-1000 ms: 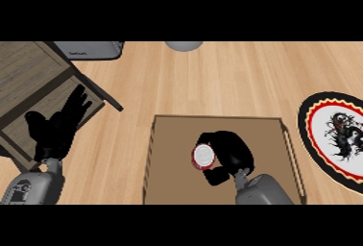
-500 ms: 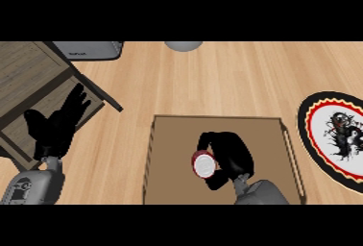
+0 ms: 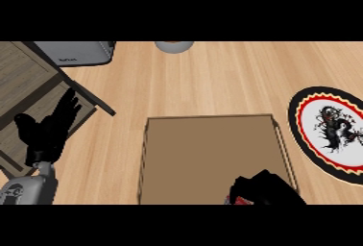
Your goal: Pick the can from the tray and place it in the plate
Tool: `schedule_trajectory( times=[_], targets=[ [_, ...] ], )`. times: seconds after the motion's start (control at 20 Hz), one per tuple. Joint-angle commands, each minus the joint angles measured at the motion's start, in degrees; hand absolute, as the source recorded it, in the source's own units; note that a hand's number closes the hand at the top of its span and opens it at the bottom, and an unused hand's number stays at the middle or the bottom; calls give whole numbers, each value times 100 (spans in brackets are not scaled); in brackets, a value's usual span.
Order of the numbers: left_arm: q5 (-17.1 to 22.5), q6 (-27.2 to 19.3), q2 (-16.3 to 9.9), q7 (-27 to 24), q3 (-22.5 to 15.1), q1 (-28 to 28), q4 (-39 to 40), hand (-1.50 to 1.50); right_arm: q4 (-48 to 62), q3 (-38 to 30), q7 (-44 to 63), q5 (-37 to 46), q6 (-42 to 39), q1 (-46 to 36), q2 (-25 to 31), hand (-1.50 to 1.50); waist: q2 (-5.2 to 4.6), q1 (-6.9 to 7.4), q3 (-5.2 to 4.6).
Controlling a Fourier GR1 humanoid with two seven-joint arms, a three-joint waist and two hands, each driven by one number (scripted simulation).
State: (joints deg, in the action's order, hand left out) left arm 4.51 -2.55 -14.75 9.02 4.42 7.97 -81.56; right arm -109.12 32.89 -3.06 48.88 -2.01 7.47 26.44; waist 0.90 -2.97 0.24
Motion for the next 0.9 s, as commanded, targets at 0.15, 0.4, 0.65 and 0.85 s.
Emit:
schedule_trajectory(
  times=[0.15, 0.4, 0.65, 0.85],
  targets=[
    [36, -15, 53, 37, 14, -243, -147, 0, -1404, -1621, -1011, -689, 1614, 1212, 703, 150, -12, -34, -9],
    [-8, 81, -48, 219, -12, 77, -106, 0, -1631, -3036, -1276, -2168, 1592, 1965, 850, 150, -64, 115, -18],
    [-247, 9, 229, -187, -241, -13, 100, 0, -440, -4185, -1798, -3758, 855, 1544, 1015, 150, -87, 231, -20],
    [-77, 109, 71, 398, -135, 39, -336, 0, 534, -4829, -1579, -4244, 297, 728, 1323, 150, -88, 330, -21]
  ],
)
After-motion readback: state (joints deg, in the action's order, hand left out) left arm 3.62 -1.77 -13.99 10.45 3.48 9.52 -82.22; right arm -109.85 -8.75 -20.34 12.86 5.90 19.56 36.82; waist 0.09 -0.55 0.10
